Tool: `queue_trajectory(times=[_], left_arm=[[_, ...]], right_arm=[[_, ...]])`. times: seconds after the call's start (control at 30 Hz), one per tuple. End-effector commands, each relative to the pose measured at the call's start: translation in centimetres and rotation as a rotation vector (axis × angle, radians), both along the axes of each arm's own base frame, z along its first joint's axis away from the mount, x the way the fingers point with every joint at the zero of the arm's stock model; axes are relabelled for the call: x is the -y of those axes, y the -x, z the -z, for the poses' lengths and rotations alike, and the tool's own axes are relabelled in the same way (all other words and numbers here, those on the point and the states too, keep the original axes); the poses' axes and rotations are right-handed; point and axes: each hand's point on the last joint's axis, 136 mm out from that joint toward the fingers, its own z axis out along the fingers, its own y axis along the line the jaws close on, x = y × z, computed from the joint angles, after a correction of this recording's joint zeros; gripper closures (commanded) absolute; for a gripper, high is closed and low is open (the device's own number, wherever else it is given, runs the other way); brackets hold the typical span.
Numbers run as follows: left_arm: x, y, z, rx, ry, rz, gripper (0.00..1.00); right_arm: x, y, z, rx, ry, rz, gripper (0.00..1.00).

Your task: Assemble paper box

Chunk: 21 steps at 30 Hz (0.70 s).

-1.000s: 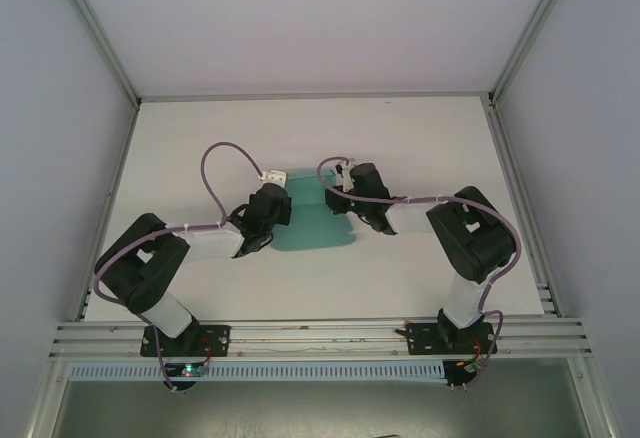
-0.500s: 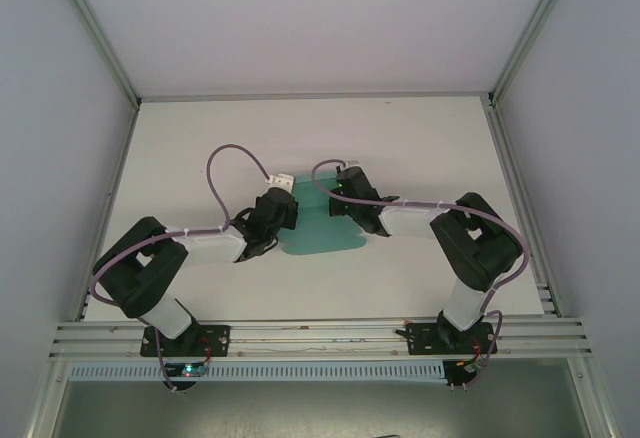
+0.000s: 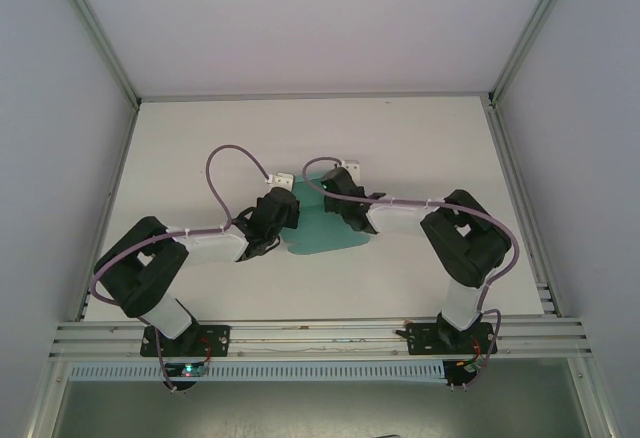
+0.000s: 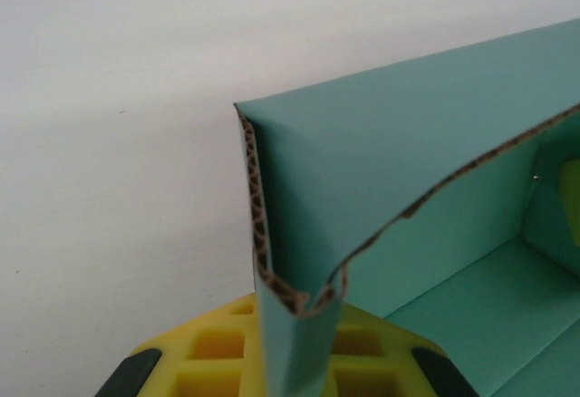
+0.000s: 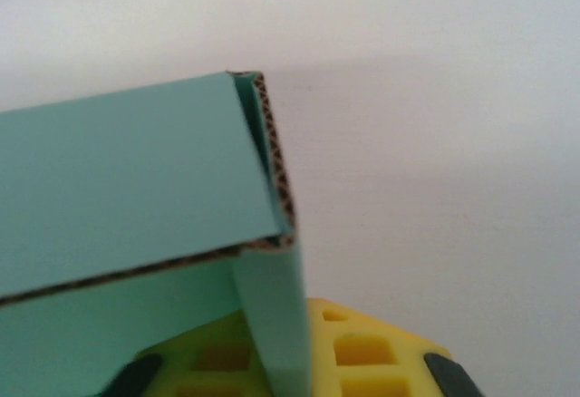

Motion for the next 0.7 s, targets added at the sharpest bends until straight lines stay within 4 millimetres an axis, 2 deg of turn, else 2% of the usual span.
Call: queue_trajectory(times=[0.0,0.07,0.1,0.17,0.23,0.4,0.5,0.57,0.67], left_arm=[[-1.7,0.9,1.1,-0.047,-0.095,-0.042,1.00],[-1.7,0.7,1.1,-0.047,-0.098,-0.046,1.00],[-1.6,0.7,1.1,-0.048,-0.098,-0.045,1.00],[-1.3,0.5,1.1,-0.047,-0.095,-0.034,1.00],[-1.2,0.4,1.1,-0.046,-0.092,-0.031,1.00],[-1.4,0.4,1.1,-0.047,-0.100,-0.041,1.00],[-1.5,0.3,1.1,-0.044,-0.102,-0.045,1.00],[-1.3,0.3,1.2,-0.040,-0.099,-0.033,1.00],[-1.1,0.3,1.5,-0.028,-0.100,-0.019,1.00]], right_arm=[[4.9,-1.1,0.9,0.110,0.032,0.048,0.72],[1.7,-0.4,-1.1,0.176,-0.147,-0.151,0.59],[0.8,0.0,-2.1,0.199,-0.218,-0.206,0.55],[-0.2,0.8,-3.9,0.228,-0.315,-0.284,0.53],[-0.7,1.4,-5.0,0.248,-0.334,-0.339,0.47],[-0.7,2.5,-6.4,0.231,-0.328,-0.392,0.28],[-0.9,3.5,-7.4,0.219,-0.339,-0.443,0.09],[-0.3,3.8,-8.2,0.226,-0.334,-0.437,0.02],[2.0,3.3,-9.5,0.243,-0.278,-0.358,0.02]])
